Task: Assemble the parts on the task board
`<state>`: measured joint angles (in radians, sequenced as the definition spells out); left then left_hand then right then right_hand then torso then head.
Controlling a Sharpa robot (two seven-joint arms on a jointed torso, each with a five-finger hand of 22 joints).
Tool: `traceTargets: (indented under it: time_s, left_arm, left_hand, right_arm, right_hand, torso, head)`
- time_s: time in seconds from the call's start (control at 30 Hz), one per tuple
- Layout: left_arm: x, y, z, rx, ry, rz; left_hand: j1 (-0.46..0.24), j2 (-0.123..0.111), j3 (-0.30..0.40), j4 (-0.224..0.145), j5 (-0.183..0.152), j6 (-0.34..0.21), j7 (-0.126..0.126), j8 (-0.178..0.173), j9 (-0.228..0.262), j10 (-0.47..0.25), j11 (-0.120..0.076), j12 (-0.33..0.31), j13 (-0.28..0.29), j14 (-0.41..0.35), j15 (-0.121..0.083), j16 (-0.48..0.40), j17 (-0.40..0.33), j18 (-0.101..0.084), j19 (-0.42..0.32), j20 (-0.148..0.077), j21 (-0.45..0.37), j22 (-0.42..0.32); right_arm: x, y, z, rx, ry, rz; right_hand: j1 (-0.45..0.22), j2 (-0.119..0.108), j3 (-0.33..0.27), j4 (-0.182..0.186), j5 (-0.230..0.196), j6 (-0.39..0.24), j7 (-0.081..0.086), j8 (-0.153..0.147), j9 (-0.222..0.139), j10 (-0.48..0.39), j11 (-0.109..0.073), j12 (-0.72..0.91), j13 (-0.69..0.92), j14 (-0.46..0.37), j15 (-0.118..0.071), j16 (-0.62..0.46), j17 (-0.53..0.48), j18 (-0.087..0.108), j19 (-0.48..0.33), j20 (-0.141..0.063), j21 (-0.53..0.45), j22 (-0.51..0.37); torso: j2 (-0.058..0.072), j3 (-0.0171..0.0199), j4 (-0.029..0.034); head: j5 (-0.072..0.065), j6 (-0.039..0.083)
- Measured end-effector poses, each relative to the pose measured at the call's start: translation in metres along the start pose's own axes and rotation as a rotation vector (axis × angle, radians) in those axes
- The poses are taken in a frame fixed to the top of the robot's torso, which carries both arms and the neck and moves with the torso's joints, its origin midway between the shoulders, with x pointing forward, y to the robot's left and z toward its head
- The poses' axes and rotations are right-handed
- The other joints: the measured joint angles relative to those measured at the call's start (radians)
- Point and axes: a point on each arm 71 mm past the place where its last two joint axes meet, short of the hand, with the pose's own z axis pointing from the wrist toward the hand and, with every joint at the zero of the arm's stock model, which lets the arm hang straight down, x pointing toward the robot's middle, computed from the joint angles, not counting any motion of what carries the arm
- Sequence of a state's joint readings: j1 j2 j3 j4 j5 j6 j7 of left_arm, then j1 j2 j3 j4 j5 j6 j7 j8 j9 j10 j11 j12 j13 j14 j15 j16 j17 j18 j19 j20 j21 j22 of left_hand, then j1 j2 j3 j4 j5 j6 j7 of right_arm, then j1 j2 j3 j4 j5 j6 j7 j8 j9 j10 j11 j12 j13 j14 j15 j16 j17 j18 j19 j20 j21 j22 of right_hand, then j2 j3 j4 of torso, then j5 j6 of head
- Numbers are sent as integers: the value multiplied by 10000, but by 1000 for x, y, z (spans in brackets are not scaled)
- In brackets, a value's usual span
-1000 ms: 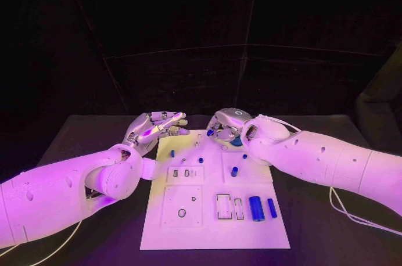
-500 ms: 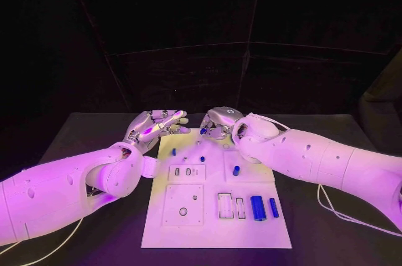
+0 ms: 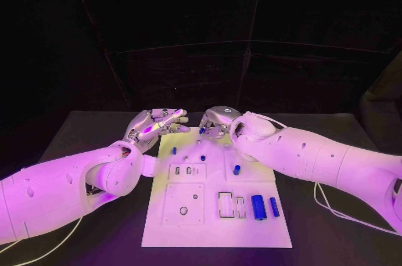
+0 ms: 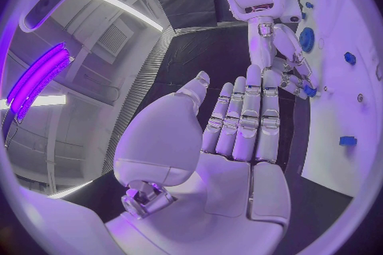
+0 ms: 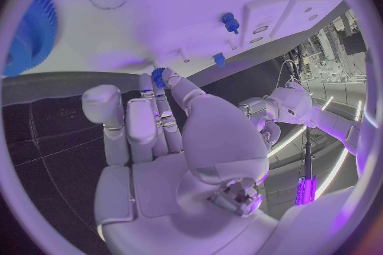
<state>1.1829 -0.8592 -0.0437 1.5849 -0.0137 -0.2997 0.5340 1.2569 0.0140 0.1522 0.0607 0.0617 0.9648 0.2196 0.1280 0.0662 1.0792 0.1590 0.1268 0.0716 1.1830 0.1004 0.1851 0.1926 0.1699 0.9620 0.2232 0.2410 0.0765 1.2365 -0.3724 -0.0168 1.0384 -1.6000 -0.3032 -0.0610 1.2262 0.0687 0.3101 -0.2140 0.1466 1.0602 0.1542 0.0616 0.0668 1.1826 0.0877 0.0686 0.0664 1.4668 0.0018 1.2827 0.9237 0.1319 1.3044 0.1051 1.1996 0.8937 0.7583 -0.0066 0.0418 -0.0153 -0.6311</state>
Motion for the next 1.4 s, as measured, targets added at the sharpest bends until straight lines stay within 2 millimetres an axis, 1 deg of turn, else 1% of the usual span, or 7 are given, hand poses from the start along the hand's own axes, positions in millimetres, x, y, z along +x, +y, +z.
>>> traceTargets:
  time_s: [0.67, 0.73, 0.87, 0.93, 1.1, 1.17, 1.4]
  left_arm:
    - [0, -1, 1, 14, 19, 1]
    - [0, -1, 1, 11, 19, 1]
    - [0, -1, 1, 6, 14, 4]
    - [0, -1, 1, 5, 9, 9]
    - [-1, -1, 0, -4, -1, 15]
    - [-2, -1, 0, -7, -7, 19]
    - [-5, -2, -1, -21, -31, 31]
  left_hand:
    - [0, -1, 0, 0, 0, -37, 36, -39, 0, -19, 19, 0, 1, 0, 0, -41, 6, 0, 0, 0, -7, -6]
    - [0, 0, 0, 0, 0, -37, 36, -39, 0, -20, 19, 0, 1, 0, 0, -41, 6, 0, 0, 0, -7, -6]
    - [0, -1, 0, 0, 0, -37, 36, -39, 1, -19, 19, 0, 1, 0, 0, -41, 6, -1, 0, 0, -7, -6]
    - [1, 0, 0, 0, 0, -37, 36, -39, 1, -19, 19, 0, 1, 0, 0, -41, 6, 0, 0, 0, -7, -6]
    - [0, -1, 0, 0, 0, -37, 36, -39, 0, -19, 19, 0, 1, 0, 0, -41, 5, -1, 0, 0, -7, -15]
    - [1, -1, 0, 0, 0, -37, 36, -39, 1, -19, 19, -27, 1, 0, 0, -41, 8, 0, 0, 0, -7, -14]
    - [1, -1, 0, 0, 0, 45, -45, -38, 8, 4, -5, -39, 2, 0, 0, -149, 53, -2, 0, 0, -69, -49]
  right_arm:
    - [3, 1, 4, 317, 80, -481]
    - [3, 1, 5, 337, 75, -503]
    - [2, 1, 5, 348, 53, -522]
    - [2, 1, 4, 351, 37, -518]
    - [-2, -5, -1, 401, -31, -465]
    - [-5, -11, -6, 458, -84, -420]
    - [-27, -43, -39, 842, -447, 51]
  right_hand:
    - [-83, -247, 188, 85, -19, -202, 152, -5, 3, -249, 105, -2, -6, 0, 0, 0, -89, 0, -63, 63, -5, -139]
    - [-192, -576, 95, 185, -287, -871, 253, 22, -34, -599, 195, -2, -24, -13, 125, 0, -185, 1, -239, 129, -170, -392]
    - [-382, -1098, -633, 544, -595, -3904, 170, -74, -131, -1312, 160, 5, -17, -35, 145, -109, -435, 2, -502, 142, -551, -961]
    - [-326, -1171, -891, 719, -595, -4212, 179, -74, -130, -1414, 158, 112, 3, -35, 145, -109, -471, 2, -502, 142, -576, -1025]
    - [-107, -1164, -1262, 1007, -507, -3324, 284, 78, -10, -1351, 222, 418, 51, -35, 144, -109, -478, 2, -493, 152, -572, -946]
    - [31, -1026, -1361, 1106, -314, -2334, 284, 309, 105, -927, 215, 719, 135, -35, 144, 27, -167, 1, -326, 184, -399, -711]
    - [124, -1148, -1681, 1426, 438, -1321, -66, 597, 190, 1372, -313, 2466, 1126, -2, -226, 652, 964, 2, 121, -150, 167, 104]
  torso:
    - [9, -4, -3]
    - [11, -4, -3]
    - [12, -3, -12]
    - [13, -2, -17]
    - [20, 6, -18]
    - [19, 8, -18]
    - [-24, 26, -133]
  head:
    - [-12, -18]
    - [-2, -10]
    - [9, 1]
    - [10, 9]
    - [7, 28]
    - [3, 28]
    - [18, 18]
